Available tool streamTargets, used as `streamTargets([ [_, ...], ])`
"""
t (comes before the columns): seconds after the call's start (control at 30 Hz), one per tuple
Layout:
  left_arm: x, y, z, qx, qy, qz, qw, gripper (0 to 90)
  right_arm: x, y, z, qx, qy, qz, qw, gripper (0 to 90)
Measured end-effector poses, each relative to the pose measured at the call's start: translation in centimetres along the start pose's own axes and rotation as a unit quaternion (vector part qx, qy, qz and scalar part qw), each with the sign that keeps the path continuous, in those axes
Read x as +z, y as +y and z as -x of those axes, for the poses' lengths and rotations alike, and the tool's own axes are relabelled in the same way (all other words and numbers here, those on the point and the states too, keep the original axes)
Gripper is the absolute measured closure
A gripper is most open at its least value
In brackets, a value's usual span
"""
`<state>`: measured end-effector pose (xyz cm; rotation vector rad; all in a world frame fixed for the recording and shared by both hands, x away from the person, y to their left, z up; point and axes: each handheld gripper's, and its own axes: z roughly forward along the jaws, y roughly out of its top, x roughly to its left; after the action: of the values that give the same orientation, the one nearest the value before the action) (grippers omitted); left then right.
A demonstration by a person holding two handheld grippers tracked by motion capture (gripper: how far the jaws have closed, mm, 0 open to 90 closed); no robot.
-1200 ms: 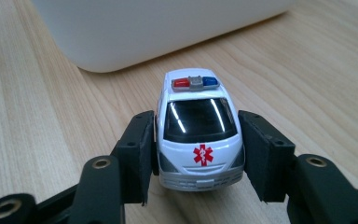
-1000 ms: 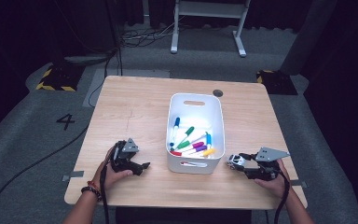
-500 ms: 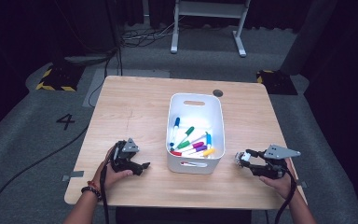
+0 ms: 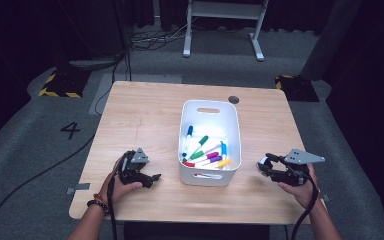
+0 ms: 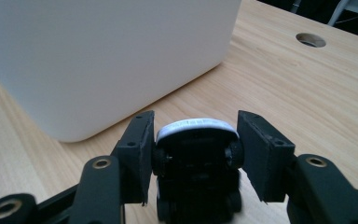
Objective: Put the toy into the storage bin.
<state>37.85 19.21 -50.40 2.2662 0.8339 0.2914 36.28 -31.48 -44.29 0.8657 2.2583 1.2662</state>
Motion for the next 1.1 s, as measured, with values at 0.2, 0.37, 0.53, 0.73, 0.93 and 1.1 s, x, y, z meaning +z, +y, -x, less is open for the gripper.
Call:
streamTargets([
  [0.2,0.0,0.0,0.0,0.000,0.000,0.000,1.0000,13.1,0.6,1.4,-0.2,-0.005,-0.005,-0.008,0.9999,48.5],
  [0.37,0.0,0.0,0.0,0.000,0.000,0.000,1.0000,13.1,0.8,3.2,-0.2,-0.002,-0.002,-0.001,1.0000,48.5],
  [0.53,0.0,0.0,0.0,0.000,0.000,0.000,1.0000,13.1,1.0,5.1,0.1,-0.008,-0.011,0.005,0.9999,48.5],
  [0.73,0.0,0.0,0.0,0.000,0.000,0.000,1.0000,13.1,1.0,7.3,0.7,-0.006,-0.019,0.012,0.9997,48.5],
  [0.93,0.0,0.0,0.0,0.000,0.000,0.000,1.0000,13.1,1.2,9.0,0.9,-0.006,-0.023,0.015,0.9996,48.5],
  [1.1,0.0,0.0,0.0,0.000,0.000,0.000,1.0000,13.1,1.2,10.3,0.9,-0.016,-0.027,0.021,0.9993,48.5],
])
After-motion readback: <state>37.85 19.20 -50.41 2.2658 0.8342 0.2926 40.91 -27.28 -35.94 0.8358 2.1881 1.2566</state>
